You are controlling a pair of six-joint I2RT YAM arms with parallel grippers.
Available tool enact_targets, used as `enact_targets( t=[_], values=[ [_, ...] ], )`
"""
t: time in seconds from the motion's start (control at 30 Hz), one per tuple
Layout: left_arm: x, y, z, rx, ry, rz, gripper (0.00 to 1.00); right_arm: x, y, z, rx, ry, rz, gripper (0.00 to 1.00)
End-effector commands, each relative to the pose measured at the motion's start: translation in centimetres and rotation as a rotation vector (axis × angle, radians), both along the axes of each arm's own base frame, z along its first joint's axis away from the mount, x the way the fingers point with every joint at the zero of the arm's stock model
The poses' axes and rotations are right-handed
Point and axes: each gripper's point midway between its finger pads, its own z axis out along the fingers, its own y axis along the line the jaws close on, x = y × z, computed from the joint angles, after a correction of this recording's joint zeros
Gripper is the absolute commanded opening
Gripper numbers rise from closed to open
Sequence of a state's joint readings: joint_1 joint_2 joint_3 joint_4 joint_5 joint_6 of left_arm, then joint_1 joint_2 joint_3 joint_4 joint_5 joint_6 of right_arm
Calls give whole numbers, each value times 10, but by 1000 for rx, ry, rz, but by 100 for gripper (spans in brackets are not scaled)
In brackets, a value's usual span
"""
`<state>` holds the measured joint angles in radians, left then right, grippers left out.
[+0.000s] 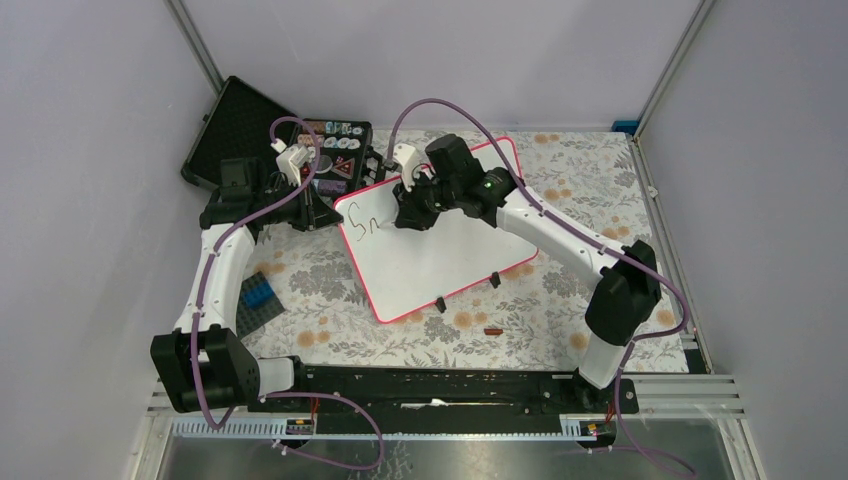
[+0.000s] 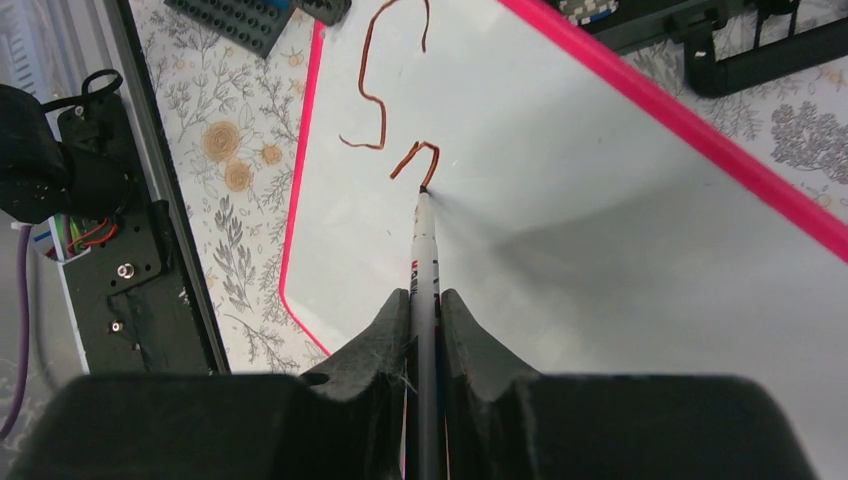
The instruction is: Write a sentence on the whiteboard
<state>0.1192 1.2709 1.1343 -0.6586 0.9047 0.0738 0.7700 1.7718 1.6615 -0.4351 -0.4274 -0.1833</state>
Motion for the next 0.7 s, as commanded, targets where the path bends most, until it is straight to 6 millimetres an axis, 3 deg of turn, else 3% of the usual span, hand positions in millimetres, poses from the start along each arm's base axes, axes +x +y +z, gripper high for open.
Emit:
enact_targets(
  t=[0.0,0.17,0.67],
  values=[
    [8,4,14,34,-114,-3,0,5,-12,0,-13,-31,-17,0],
    [8,4,15,32,-112,-2,0,3,-11,2,-6,-27,-9,0],
    [7,4,15,34,-114,-1,0,22,-1,20,20,-66,-44,0]
  ],
)
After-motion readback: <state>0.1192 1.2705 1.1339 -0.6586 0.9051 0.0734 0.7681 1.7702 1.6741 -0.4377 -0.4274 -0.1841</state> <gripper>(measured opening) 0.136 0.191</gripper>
